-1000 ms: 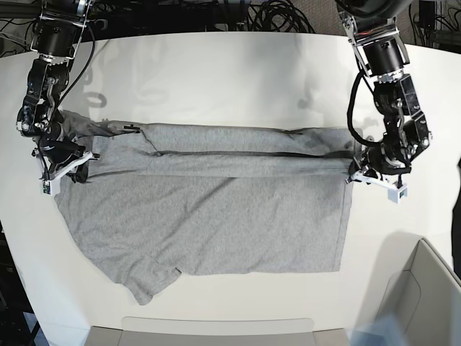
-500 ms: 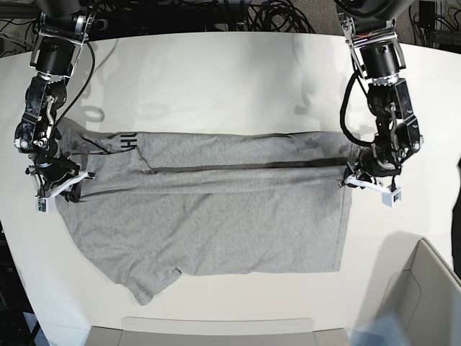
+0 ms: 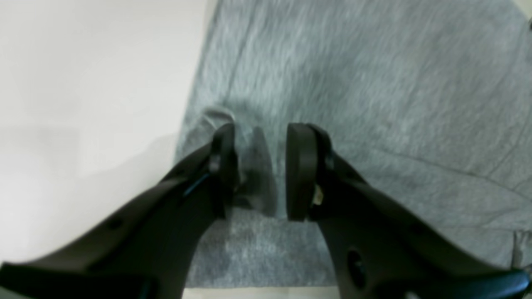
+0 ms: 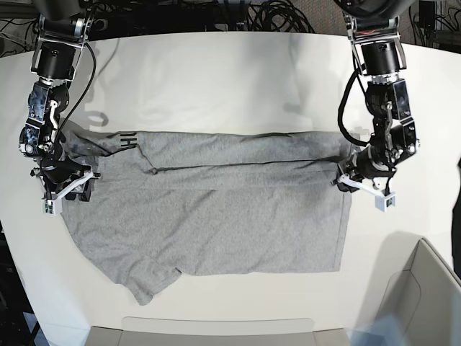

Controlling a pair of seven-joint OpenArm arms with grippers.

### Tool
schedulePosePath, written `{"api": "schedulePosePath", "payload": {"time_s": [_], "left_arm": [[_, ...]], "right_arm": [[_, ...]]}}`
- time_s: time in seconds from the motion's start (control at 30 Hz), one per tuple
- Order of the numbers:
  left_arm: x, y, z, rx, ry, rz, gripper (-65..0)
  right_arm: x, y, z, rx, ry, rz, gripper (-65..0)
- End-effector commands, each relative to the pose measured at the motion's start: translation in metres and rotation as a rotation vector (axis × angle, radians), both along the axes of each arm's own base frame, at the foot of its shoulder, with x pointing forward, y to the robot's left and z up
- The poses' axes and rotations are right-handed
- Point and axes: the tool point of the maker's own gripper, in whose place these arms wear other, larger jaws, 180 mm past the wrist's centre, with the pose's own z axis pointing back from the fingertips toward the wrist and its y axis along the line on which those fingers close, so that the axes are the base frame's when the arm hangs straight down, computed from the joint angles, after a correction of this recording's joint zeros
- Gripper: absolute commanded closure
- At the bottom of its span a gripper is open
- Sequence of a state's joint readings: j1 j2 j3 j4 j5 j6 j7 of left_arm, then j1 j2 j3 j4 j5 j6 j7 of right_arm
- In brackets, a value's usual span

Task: Fold the T-shirt properly
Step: 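Lay the shoulder edge down across the shirt's middle, then open both grippers and regrasp the folded edge corners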

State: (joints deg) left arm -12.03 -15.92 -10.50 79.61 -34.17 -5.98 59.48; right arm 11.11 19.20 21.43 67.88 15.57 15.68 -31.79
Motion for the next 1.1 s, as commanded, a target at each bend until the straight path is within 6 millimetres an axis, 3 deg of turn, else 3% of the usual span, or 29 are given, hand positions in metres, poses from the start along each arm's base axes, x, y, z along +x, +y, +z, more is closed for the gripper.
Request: {"api": "schedulePosePath", "payload": {"time_s": [0.0, 0.13, 0.2, 0.3, 0.4, 0.63, 0.77, 0.87, 1.07], "left_arm": [[0.015, 0.006, 0.027, 0.021, -0.087, 0.002, -20.7], [0.005, 0.009, 0.043, 0.05, -0.136, 0.002, -20.8], [-0.002, 0.01, 0.05, 0.059, -0.159, 0.006, -20.8], [-0.016, 0.01, 0.053, 0.078, -0.168, 0.001, -20.9], [-0.03, 0.008, 0.048, 0.091, -0.157, -0.009, -20.9], [-0.048, 0.006, 0.039, 0.099, -0.13, -0.019, -20.9], [-0.052, 0.006, 0.035, 0.1, -0.12, -0.019, -20.9], [-0.056, 0.006, 0.031, 0.099, -0.106, -0.02, -20.9], [-0.058, 0.013, 0.033, 0.102, -0.107, 0.001, -20.9]], "right_arm": [[0.016, -0.008, 0.038, -0.02, -0.113, 0.0, -23.2], [0.006, -0.032, 0.069, 0.064, -0.224, -0.096, -23.2], [-0.004, -0.04, 0.072, 0.103, -0.226, -0.126, -23.2], [-0.03, -0.057, 0.062, 0.122, -0.135, -0.158, -23.2], [-0.058, -0.058, 0.047, 0.16, -0.071, -0.123, -23.3], [-0.112, -0.083, 0.028, 0.173, -0.001, -0.133, -23.4], [-0.127, -0.092, 0.019, 0.206, -0.005, -0.178, -23.3], [-0.137, -0.098, -0.003, 0.258, 0.028, -0.199, -23.3], [-0.131, -0.1, -0.034, 0.377, 0.083, -0.216, -23.3]]}}
